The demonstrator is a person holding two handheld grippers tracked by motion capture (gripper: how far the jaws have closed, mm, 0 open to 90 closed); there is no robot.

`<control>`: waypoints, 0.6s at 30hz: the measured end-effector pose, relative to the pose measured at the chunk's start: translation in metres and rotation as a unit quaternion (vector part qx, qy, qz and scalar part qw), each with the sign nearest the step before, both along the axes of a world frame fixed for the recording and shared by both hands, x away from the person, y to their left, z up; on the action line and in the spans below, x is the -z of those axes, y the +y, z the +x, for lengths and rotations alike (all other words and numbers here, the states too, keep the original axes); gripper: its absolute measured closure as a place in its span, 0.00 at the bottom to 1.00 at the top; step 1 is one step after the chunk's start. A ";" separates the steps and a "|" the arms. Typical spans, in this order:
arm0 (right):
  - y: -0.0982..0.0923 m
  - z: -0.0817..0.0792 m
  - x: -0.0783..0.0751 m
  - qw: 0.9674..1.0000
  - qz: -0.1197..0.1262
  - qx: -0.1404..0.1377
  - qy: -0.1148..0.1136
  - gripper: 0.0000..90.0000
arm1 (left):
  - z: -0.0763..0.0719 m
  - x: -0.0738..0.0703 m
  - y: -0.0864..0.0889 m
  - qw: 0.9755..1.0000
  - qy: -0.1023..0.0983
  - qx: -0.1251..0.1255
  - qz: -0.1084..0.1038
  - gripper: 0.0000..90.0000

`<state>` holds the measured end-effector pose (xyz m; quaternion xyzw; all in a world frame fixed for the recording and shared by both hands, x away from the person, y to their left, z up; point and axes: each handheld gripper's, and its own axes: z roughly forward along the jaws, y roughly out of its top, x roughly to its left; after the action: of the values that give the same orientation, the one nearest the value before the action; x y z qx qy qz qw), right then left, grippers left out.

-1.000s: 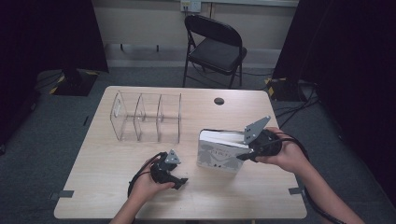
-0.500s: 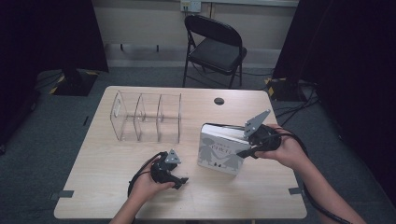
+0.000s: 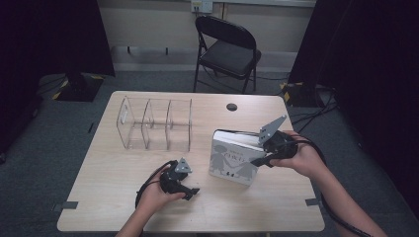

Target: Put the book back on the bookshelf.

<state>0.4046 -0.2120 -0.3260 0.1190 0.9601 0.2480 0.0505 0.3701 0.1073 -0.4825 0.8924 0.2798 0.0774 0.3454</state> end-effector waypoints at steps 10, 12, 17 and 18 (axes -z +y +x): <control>-0.002 0.001 0.000 1.000 0.005 0.010 -0.002 0.78 | 0.005 -0.008 -0.001 1.000 0.004 0.003 -0.009 0.24; -0.002 0.001 0.001 1.000 0.010 0.011 -0.003 0.77 | 0.005 -0.009 -0.003 1.000 0.008 0.008 -0.007 0.24; -0.003 0.002 0.000 1.000 0.011 0.013 -0.004 0.76 | 0.008 -0.011 -0.005 1.000 0.012 0.010 -0.004 0.23; -0.003 0.002 0.000 1.000 0.011 0.014 -0.004 0.76 | 0.008 -0.012 -0.006 1.000 0.009 0.009 -0.002 0.23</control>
<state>0.4067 -0.2151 -0.3264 0.1321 0.9553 0.2582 0.0568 0.3786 0.1014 -0.4706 0.8949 0.2748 0.0653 0.3456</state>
